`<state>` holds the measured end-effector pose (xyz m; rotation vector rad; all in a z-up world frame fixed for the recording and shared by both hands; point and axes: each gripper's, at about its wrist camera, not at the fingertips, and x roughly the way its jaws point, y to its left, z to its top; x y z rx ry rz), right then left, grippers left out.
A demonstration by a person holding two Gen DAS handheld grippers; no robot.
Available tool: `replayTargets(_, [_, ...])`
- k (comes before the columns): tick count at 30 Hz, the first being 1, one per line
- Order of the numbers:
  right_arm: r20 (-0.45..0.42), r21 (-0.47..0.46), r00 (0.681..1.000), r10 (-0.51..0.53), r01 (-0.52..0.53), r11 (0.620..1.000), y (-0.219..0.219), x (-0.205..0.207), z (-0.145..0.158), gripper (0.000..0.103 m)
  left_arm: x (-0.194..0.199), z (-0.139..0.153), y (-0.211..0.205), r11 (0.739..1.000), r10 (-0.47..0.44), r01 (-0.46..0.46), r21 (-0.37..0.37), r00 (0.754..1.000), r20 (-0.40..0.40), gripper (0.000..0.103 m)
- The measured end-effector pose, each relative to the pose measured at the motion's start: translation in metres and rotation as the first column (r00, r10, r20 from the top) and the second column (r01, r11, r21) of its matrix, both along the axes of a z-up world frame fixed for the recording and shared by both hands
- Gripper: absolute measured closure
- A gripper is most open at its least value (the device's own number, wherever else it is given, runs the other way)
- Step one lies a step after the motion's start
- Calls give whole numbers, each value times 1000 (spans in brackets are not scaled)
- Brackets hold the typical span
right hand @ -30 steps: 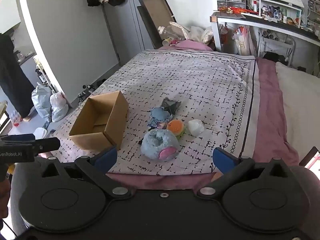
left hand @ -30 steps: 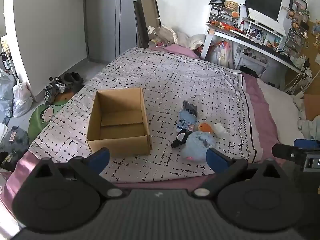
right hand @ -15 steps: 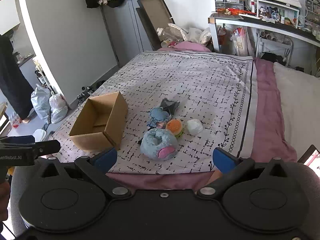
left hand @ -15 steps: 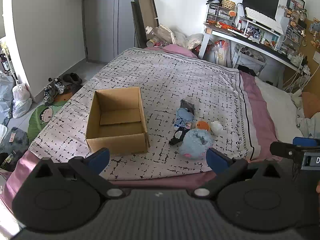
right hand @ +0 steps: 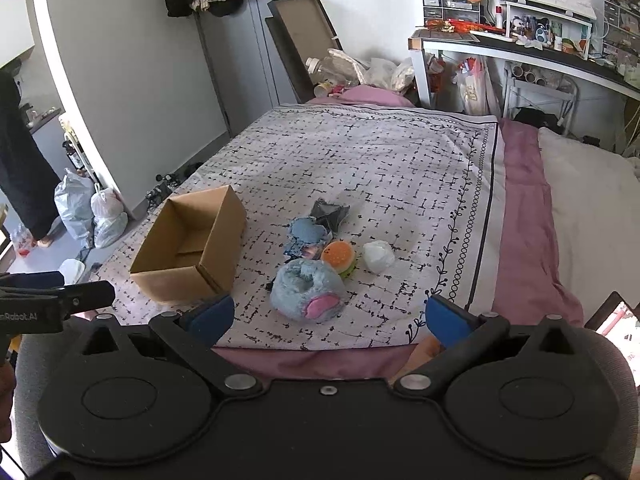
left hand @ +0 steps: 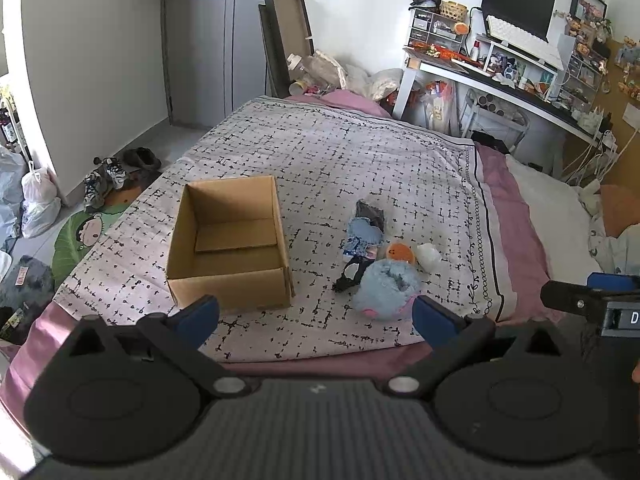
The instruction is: Organize soft objects
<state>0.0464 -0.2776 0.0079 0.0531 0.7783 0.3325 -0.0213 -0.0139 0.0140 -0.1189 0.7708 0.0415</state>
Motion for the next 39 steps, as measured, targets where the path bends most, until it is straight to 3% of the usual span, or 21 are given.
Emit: replayTargets(39, [-23,-2,1000,7,-7,1000,3,2,-6,0,2,-3,11,1000,13,-13,-4,1000,-7,1])
